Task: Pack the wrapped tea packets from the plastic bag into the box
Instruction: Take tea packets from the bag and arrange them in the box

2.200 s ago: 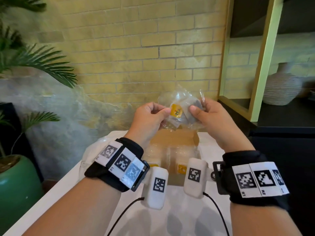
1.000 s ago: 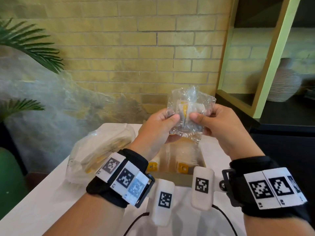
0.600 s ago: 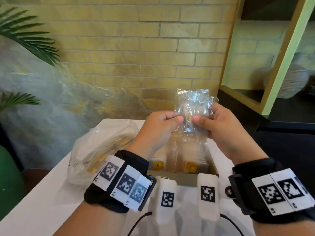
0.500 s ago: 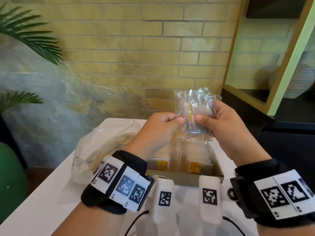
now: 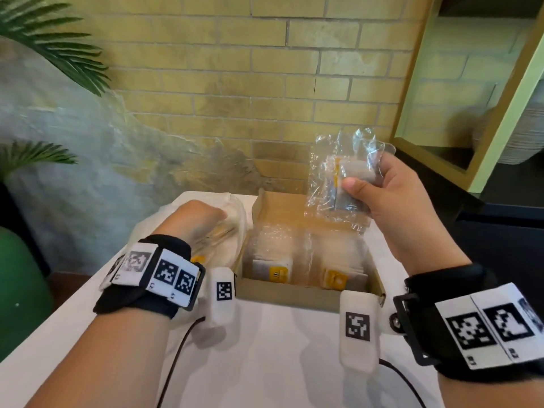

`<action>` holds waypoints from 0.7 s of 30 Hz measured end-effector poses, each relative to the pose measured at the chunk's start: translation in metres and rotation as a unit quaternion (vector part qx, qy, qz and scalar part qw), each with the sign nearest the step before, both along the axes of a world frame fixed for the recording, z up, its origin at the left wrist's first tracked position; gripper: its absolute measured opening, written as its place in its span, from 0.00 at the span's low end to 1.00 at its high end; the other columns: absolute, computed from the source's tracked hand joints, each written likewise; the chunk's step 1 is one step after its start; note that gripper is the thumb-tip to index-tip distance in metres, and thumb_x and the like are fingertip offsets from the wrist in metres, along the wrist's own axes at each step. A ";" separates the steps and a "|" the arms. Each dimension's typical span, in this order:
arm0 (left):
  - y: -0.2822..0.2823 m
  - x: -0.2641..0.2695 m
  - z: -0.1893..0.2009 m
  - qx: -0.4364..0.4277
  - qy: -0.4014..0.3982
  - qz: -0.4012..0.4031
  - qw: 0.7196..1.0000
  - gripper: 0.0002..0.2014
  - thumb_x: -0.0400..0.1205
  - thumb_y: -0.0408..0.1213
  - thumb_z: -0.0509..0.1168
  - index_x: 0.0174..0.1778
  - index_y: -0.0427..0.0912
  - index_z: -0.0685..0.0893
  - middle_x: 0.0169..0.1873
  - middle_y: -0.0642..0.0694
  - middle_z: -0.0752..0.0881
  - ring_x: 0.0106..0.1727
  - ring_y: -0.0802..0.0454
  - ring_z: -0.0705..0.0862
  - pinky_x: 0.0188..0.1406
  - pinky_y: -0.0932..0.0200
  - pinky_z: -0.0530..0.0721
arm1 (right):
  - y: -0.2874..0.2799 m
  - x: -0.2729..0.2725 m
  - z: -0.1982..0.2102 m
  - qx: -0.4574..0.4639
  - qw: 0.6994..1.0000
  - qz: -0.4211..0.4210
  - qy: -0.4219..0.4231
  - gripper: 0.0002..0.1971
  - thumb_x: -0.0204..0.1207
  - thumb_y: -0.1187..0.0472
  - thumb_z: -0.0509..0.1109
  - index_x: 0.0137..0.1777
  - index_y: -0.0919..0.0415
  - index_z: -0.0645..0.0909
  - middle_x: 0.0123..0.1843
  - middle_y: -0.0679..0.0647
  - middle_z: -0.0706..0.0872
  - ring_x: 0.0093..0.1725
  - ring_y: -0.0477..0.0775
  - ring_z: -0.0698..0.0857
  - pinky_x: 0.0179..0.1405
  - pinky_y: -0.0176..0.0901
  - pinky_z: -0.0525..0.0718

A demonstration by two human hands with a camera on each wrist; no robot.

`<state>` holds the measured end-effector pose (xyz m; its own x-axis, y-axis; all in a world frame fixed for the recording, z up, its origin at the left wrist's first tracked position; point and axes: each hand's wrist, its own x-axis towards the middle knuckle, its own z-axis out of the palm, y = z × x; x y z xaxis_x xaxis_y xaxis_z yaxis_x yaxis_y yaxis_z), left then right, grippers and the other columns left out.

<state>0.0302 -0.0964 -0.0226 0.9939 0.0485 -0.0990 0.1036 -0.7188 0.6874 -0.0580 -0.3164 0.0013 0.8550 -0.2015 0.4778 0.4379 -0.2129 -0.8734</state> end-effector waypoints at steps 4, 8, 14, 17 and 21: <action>0.004 0.002 -0.010 0.012 0.051 0.009 0.999 0.11 0.82 0.43 0.63 0.54 0.40 0.78 0.59 0.38 0.81 0.58 0.41 0.78 0.60 0.51 0.75 | 0.000 0.001 -0.001 0.006 1.000 0.002 0.003 0.14 0.76 0.70 0.67 0.52 0.48 0.78 0.49 0.53 0.89 0.50 0.53 0.89 0.49 0.46 0.88; 0.002 0.000 -0.015 0.099 0.081 -0.015 0.992 0.18 0.85 0.42 0.59 0.65 0.34 0.78 0.66 0.36 0.79 0.67 0.39 0.76 0.67 0.50 0.71 | 0.000 0.003 -0.002 0.002 1.000 0.003 0.008 0.14 0.76 0.70 0.68 0.52 0.48 0.78 0.51 0.56 0.88 0.52 0.55 0.89 0.53 0.52 0.88; 0.003 0.006 -0.019 0.168 0.097 -0.037 0.980 0.21 0.86 0.44 0.56 0.70 0.34 0.75 0.71 0.37 0.76 0.71 0.41 0.73 0.68 0.52 0.68 | 0.002 0.004 -0.003 0.002 1.000 0.016 -0.001 0.14 0.76 0.71 0.68 0.47 0.48 0.78 0.44 0.51 0.88 0.48 0.54 0.88 0.51 0.50 0.89; 0.003 0.006 -0.019 0.178 0.093 -0.035 0.979 0.21 0.87 0.43 0.55 0.70 0.33 0.75 0.71 0.37 0.76 0.71 0.41 0.73 0.71 0.51 0.67 | 0.003 0.003 -0.002 0.002 1.000 0.017 -0.004 0.14 0.76 0.71 0.68 0.47 0.47 0.78 0.44 0.50 0.87 0.48 0.53 0.88 0.49 0.47 0.89; 0.002 0.006 -0.019 0.139 0.091 -0.017 0.986 0.19 0.86 0.41 0.57 0.68 0.33 0.76 0.68 0.36 0.78 0.69 0.40 0.75 0.70 0.49 0.69 | 0.002 0.003 -0.002 0.004 1.000 0.023 -0.001 0.14 0.76 0.71 0.68 0.48 0.47 0.78 0.44 0.49 0.87 0.47 0.50 0.88 0.48 0.45 0.89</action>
<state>0.0358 -0.0939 -0.0416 0.9623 0.0663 -0.2640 0.1801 -0.8822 0.4350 -0.0554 -0.3141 -0.0003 0.8622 -0.1667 0.4784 0.4491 -0.1853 -0.8740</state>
